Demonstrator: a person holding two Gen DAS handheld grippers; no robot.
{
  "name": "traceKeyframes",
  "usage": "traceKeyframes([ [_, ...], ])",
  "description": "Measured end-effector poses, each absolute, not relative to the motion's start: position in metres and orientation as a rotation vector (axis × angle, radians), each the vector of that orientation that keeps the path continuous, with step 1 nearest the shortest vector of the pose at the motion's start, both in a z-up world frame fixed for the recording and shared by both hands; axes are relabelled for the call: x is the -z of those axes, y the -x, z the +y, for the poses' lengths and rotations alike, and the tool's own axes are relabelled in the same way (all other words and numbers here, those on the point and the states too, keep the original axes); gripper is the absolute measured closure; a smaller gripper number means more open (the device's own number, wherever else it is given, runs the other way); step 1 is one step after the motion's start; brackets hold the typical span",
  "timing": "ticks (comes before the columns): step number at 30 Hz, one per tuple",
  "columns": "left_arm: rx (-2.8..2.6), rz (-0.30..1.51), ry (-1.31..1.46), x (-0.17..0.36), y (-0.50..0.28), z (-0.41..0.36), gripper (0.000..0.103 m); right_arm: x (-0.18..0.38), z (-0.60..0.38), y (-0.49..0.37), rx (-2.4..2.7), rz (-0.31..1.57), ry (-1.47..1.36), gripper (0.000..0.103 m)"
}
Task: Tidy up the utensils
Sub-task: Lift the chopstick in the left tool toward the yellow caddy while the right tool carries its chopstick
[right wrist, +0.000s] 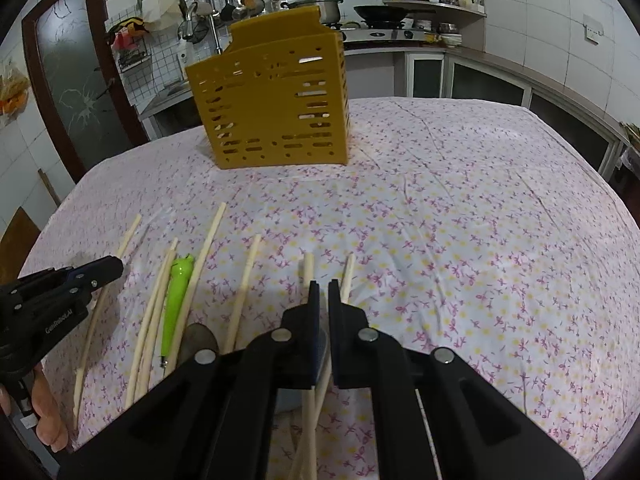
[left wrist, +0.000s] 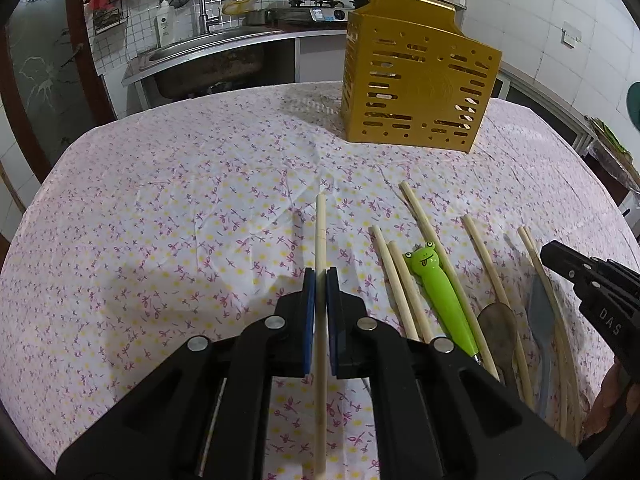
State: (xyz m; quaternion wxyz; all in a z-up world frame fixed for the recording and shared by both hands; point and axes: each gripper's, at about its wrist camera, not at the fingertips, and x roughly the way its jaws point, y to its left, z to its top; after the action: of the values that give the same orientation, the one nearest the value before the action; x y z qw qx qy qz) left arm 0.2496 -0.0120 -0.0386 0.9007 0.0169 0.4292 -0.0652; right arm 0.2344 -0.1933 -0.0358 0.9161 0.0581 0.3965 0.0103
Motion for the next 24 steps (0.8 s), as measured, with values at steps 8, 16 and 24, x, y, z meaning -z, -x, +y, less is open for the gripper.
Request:
traceKeyframes([
  [8,0.139,0.901,-0.043,0.044,-0.252,-0.016,0.099,0.034,-0.186,-0.232,-0.02,0.803,-0.078,0.057],
  [16,0.144,0.925,-0.023,0.049,-0.256,-0.017,0.099,0.046,-0.175,-0.241,-0.027,0.882,-0.022,0.091],
  [24,0.172,0.913,0.012,0.042,-0.251,-0.012,0.099,0.04,-0.197,-0.235,-0.044,0.87,-0.155,0.097],
])
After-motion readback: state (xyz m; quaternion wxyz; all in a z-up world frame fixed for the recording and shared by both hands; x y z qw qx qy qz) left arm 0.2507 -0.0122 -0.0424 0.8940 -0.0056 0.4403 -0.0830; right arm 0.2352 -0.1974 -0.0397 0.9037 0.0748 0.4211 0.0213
